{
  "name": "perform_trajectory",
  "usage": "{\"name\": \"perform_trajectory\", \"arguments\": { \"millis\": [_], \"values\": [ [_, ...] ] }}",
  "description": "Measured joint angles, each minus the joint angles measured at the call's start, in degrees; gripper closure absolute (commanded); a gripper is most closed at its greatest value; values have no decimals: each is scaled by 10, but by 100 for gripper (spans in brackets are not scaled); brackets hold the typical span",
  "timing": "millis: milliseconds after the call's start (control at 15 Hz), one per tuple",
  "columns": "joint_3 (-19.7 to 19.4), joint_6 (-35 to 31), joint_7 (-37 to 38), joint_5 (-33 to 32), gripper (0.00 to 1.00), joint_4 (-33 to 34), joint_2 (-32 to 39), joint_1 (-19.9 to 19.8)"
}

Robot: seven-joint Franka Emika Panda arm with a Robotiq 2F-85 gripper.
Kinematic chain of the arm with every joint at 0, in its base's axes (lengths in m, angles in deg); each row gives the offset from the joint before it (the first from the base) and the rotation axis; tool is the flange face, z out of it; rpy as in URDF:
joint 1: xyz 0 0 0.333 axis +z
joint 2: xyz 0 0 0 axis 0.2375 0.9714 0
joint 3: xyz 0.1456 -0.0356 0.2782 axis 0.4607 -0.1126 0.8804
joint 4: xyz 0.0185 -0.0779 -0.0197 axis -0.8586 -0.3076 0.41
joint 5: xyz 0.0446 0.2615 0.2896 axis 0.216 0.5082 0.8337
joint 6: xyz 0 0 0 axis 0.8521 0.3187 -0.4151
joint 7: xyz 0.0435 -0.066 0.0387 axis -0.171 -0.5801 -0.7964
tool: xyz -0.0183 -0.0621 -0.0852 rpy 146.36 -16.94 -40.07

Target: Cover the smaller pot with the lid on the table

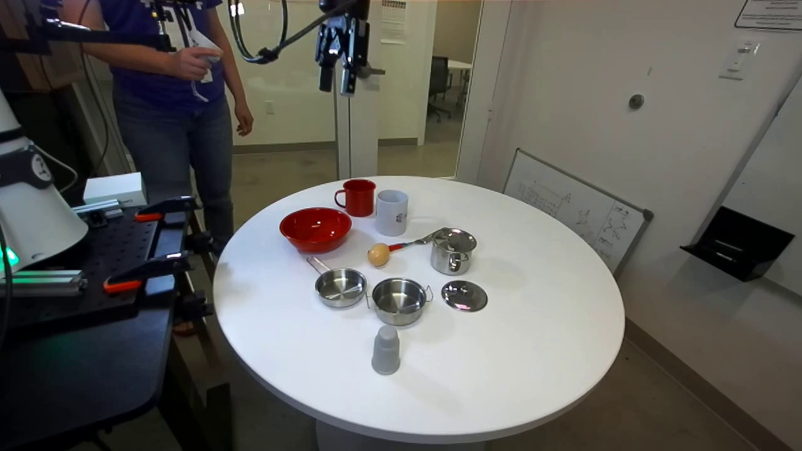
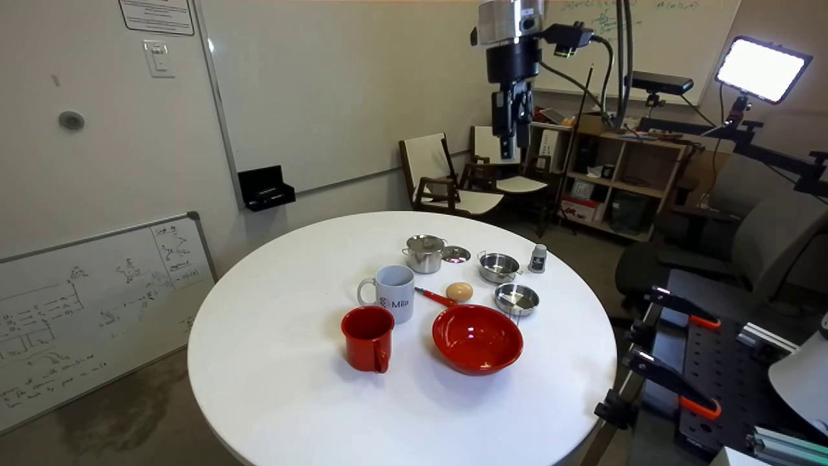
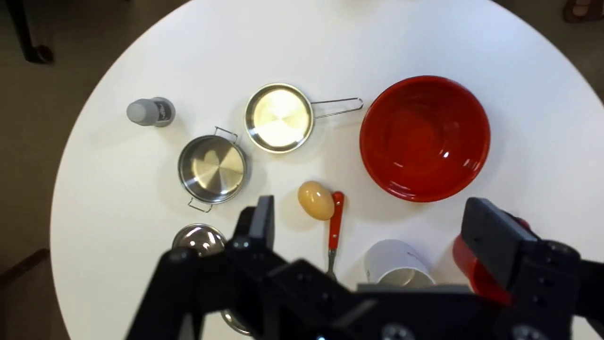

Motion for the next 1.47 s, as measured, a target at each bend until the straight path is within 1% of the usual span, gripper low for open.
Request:
{"name": "perform_trajectory", "arguments": {
  "millis": [133, 200, 533, 733, 1000, 1200, 1333, 1467],
  "values": [
    [-1, -1, 13, -4, 0, 30, 44, -1],
    [-1, -1, 13, -4, 0, 31, 48, -1],
    [0, 0, 13, -4, 0, 29, 38, -1],
    [-3, -11, 13, -4, 0, 26, 46, -2],
    [-23, -105, 10, -16, 0, 8, 84, -14],
    [-45, -178, 5, -35, 0, 6, 129, -31],
    [-59, -216, -6, -36, 0, 10, 163, -44],
    [-71, -240, -10, -36, 0, 22, 199, -58]
  ]
}}
